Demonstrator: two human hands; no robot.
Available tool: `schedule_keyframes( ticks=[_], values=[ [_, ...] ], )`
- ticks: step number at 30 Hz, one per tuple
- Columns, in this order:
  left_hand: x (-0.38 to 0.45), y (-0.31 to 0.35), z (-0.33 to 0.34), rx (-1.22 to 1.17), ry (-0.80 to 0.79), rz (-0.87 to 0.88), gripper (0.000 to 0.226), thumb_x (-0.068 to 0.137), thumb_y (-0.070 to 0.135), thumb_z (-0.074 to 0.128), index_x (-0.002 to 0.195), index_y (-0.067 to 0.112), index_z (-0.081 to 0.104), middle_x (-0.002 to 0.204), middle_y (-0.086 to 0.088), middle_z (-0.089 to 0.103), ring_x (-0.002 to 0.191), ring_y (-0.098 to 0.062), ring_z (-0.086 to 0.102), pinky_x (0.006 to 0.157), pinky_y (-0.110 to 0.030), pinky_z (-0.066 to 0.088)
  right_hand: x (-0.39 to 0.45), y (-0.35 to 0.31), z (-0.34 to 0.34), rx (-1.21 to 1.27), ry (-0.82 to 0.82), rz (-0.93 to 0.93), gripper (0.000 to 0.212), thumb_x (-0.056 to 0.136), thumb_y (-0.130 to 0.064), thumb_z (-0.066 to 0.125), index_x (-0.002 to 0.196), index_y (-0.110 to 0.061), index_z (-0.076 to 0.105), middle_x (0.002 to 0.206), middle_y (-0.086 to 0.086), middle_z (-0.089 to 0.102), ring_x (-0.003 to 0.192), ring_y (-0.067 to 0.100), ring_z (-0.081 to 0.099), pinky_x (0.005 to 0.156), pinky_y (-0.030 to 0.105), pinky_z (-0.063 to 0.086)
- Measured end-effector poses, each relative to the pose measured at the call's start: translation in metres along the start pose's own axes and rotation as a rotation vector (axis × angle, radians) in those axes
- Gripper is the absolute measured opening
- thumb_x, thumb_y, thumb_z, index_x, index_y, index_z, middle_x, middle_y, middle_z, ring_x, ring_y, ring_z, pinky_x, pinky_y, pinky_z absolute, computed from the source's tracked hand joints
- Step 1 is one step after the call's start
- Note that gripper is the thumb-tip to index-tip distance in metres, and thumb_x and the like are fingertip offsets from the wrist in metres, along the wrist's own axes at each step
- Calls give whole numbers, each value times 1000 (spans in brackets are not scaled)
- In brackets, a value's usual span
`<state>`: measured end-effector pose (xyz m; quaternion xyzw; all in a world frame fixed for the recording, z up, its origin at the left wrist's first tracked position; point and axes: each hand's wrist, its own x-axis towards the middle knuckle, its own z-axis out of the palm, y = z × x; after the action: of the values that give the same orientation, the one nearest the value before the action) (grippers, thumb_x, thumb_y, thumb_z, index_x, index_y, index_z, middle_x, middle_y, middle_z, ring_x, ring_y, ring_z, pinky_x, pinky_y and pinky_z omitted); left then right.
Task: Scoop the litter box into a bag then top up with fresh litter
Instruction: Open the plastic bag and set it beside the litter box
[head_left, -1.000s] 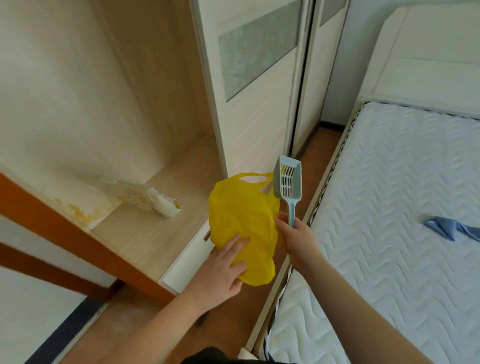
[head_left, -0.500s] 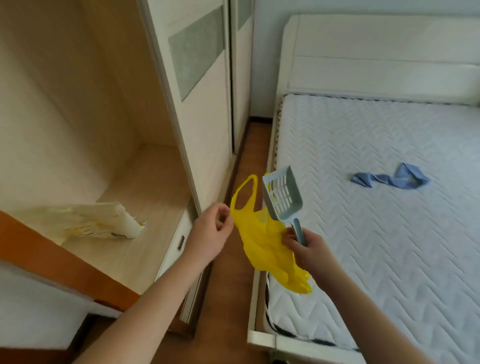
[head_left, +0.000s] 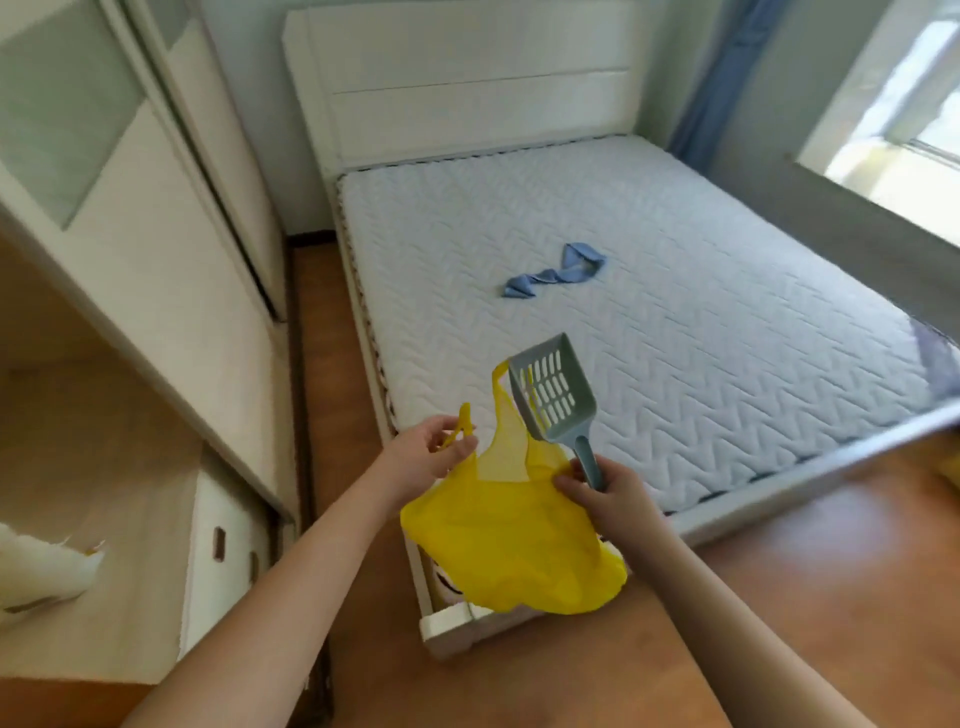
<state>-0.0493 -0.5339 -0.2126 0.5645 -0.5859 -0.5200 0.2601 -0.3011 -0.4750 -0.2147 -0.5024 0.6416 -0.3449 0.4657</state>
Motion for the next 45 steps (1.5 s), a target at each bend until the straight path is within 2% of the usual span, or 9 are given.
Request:
schedule_keyframes(
  ticks=[4, 12, 18, 26, 32, 35, 39, 42, 45],
  values=[
    [5, 39, 75, -23, -147, 141, 5, 90, 27, 66, 94, 26, 70, 76, 8, 62, 67, -8, 53, 65, -24, 43, -26, 31, -61, 32, 170, 64, 26, 80, -34, 74, 81, -11, 62, 67, 3, 59, 63, 14, 55, 60, 35, 43],
    [-16, 134, 262, 41, -414, 360, 11, 98, 13, 57, 92, 12, 67, 94, -1, 73, 97, -12, 66, 88, -21, 48, -105, 116, -230, 232, 583, 204, 5, 89, -25, 65, 85, -23, 65, 86, 12, 70, 81, 27, 65, 75, 48, 53],
    [-28, 185, 382, 106, -589, 463, 20, 99, 0, 49, 91, 10, 64, 66, 4, 65, 61, -11, 55, 64, -21, 46, -162, 172, -342, 338, 727, 296, 10, 90, -27, 61, 97, -20, 64, 100, 22, 66, 89, 36, 65, 82, 56, 51],
    [-7, 219, 514, 490, -1043, 552, 24, 101, 24, 47, 116, 42, 56, 77, 6, 47, 67, -8, 43, 63, -27, 40, -222, 215, -438, 512, 977, 325, 14, 86, -12, 64, 96, -21, 63, 94, 13, 68, 78, 28, 64, 74, 50, 55],
    [14, 249, 599, 559, -1475, 419, 67, 87, 75, 34, 122, 28, 65, 116, 4, 64, 111, -8, 57, 102, -33, 43, -226, 237, -495, 657, 1092, 339, 11, 90, -12, 61, 99, -18, 63, 87, 8, 70, 77, 25, 66, 71, 42, 57],
    [36, 257, 643, 178, -1329, 332, 94, 75, 89, 21, 85, 13, 76, 110, 0, 68, 112, -15, 61, 99, -23, 44, -209, 243, -525, 687, 1103, 336, 13, 92, -11, 60, 102, -19, 60, 91, 10, 69, 79, 26, 67, 68, 40, 58],
    [100, 263, 707, 178, -793, 688, 26, 85, 56, 58, 89, 32, 66, 101, 5, 62, 98, -13, 60, 94, -46, 48, -180, 251, -566, 699, 1031, 325, 16, 92, -9, 59, 102, -21, 62, 100, 15, 70, 92, 34, 67, 83, 51, 56],
    [140, 288, 741, 439, -931, 674, 58, 83, 47, 72, 134, 34, 48, 128, 17, 48, 119, -2, 46, 105, -30, 40, -159, 251, -600, 720, 1001, 338, 19, 92, -9, 59, 107, -19, 62, 104, 15, 70, 96, 35, 67, 84, 50, 56],
    [170, 306, 774, 666, -986, 711, 45, 87, 43, 69, 125, 21, 58, 117, 9, 63, 107, -9, 57, 92, -32, 47, -141, 248, -629, 714, 988, 313, 18, 91, -6, 59, 104, -18, 62, 100, 14, 71, 91, 32, 69, 79, 46, 57]
  ],
)
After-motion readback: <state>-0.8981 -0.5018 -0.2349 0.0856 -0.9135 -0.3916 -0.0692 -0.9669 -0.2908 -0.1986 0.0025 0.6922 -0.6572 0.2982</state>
